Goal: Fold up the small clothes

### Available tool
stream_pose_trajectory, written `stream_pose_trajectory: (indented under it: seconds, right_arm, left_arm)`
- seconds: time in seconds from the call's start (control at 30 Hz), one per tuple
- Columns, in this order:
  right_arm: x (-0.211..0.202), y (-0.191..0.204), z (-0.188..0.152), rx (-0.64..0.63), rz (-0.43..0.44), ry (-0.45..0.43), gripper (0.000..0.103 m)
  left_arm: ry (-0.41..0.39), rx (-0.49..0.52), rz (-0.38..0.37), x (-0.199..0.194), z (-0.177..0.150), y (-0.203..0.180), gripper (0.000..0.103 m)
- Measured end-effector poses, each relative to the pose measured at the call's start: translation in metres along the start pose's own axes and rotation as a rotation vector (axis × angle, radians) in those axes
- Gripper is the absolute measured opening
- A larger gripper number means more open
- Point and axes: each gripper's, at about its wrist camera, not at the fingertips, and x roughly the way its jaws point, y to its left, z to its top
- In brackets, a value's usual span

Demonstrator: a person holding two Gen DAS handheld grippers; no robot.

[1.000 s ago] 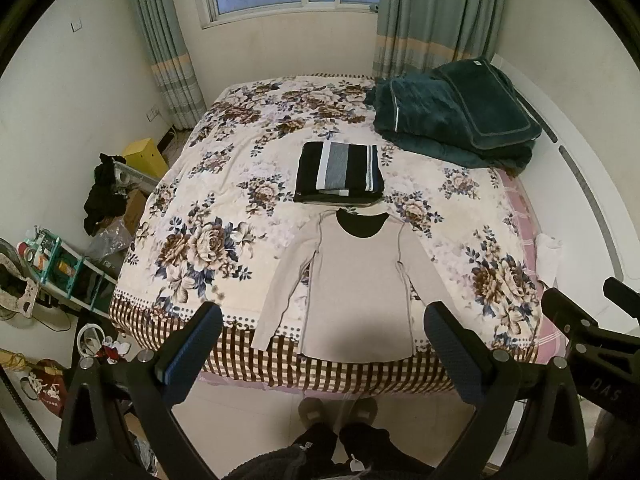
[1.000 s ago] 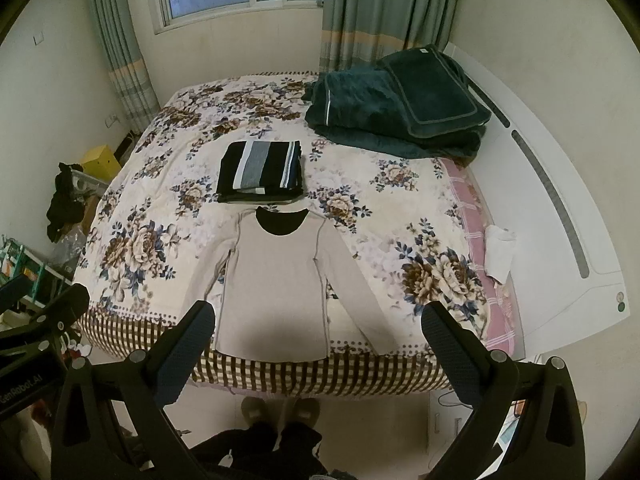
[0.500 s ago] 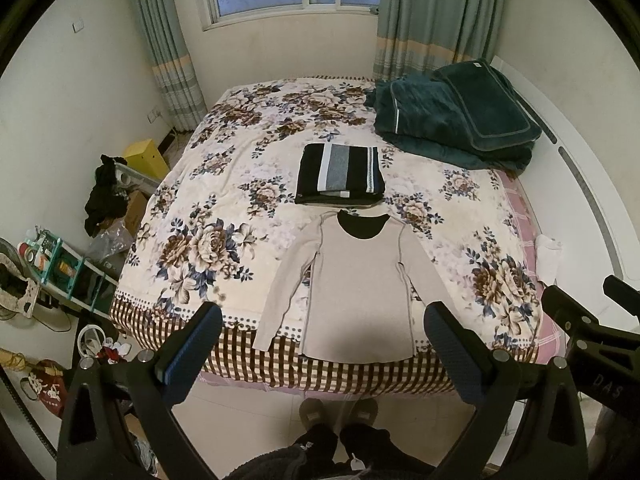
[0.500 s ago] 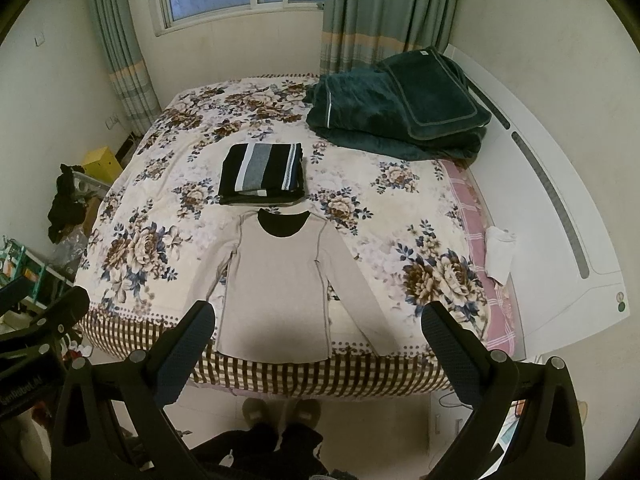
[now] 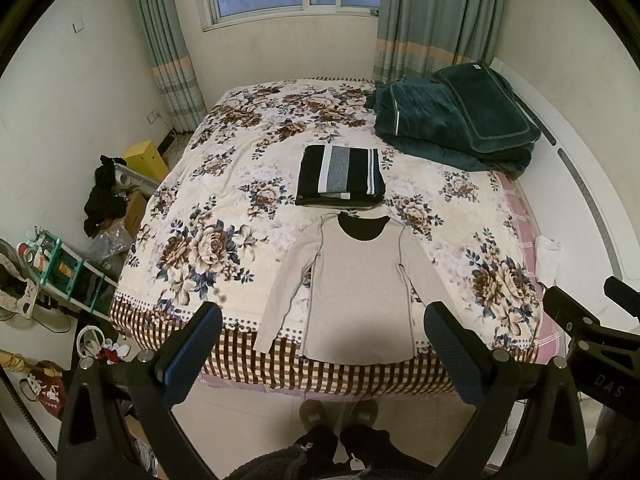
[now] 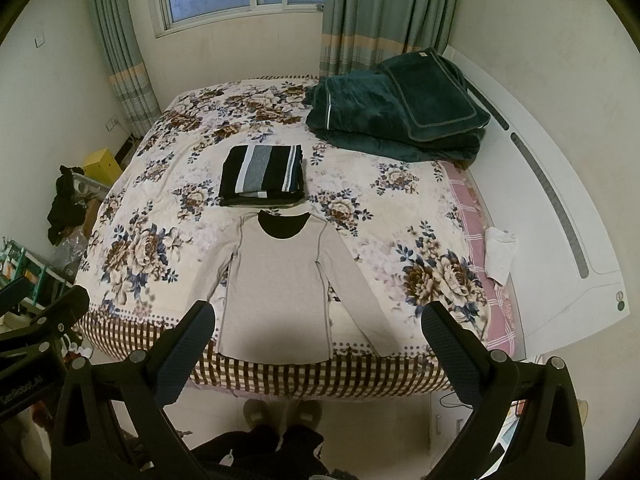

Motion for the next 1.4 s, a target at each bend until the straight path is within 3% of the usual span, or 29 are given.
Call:
stream_pose_trajectory:
  seconds: [0.23,0.3,0.4,0.53,0.63,0.8,0.97,1.2,1.3,1.4]
  right_arm:
    - [0.001,0.000,-0.002,0.002,0.000,-0.003,0.103]
    - [-0.008,0.004,0.020,0.005,-0.003,0.001,0.103]
    - [-0.007,0.004,0.018,0.005,0.000,0.004,0.103]
    - [0.000,0.002,0.029,0.037,0.011,0.024,0.103]
    - [0.031,-0.010,0.034,0.099,0.021,0.056,0.103]
    - [0.143,-0.064,0.016,0.265,-0.028,0.155,0.103]
    - [0.284,-0.143,-0.030,0.458,-0.094,0.313,0.103]
    - [0.479,-0.268,-0.141,0.752,-0.096,0.551,0.103]
    - [0.546,-0.301,-0.198,0.848,-0.127,0.632,0.103]
    - [0.595,-0.318,-0.242,0.941,-0.102,0.688,0.103]
  left_arm:
    - [-0.001,0.004,-0.003,-0.002,0.003,-0.002,0.103]
    - [0.002,0.003,-0.006,-0.002,0.006,-0.003,0.103]
    - [0.013,0.000,-0.010,0.003,0.023,-0.001,0.103]
    - [-0.017,-0.004,0.031,0.026,0.035,0.007,0.103]
    - [-0.063,-0.001,0.085,0.063,0.042,0.014,0.103]
    - [-0.044,0.011,0.124,0.148,0.039,0.017,0.103]
    - [0.042,0.028,0.177,0.260,0.024,0.002,0.103]
    - [0.173,0.065,0.297,0.401,-0.026,-0.017,0.103]
    - [0.248,0.065,0.325,0.451,-0.048,-0.017,0.103]
    - [0.325,0.049,0.347,0.501,-0.078,-0.018,0.103]
